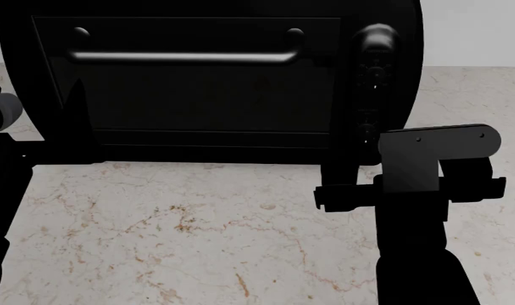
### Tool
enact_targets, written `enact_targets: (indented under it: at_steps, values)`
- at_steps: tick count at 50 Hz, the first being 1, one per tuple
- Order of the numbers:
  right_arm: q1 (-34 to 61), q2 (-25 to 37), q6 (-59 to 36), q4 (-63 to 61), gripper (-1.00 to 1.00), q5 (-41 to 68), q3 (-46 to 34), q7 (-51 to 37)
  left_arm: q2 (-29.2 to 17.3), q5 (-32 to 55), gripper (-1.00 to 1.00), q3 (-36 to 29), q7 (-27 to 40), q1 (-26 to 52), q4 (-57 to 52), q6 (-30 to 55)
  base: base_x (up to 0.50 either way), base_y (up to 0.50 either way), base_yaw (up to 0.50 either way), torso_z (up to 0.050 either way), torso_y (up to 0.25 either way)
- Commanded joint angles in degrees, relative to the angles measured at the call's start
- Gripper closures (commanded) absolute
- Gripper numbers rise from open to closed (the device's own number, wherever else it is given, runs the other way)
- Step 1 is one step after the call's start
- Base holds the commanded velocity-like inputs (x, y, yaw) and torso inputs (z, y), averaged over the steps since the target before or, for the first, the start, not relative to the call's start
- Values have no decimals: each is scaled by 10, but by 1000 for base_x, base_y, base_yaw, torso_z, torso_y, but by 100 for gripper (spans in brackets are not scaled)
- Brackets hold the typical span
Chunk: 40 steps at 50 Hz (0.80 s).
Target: Turn on the toaster oven by setting the timer.
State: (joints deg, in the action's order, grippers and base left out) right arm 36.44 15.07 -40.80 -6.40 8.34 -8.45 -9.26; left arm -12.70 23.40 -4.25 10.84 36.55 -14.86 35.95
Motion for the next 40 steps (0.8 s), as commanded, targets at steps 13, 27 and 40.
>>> enact_targets:
  at_steps: [13,27,40]
  values:
    - [16,-7,53,89,-100,2,0,2,-2,7,-100,-5,4,-2,1,-4,0,0,0,0,0]
    - [55,-19,112,205,-100,2,-7,16,-5,10,-100,-8,7,2,1,-4,0,0,0,0,0]
    - [90,-28,166,314,-100,-3,-14,24,-7,12,-100,-11,7,0,4,-9,0,0,0,0,0]
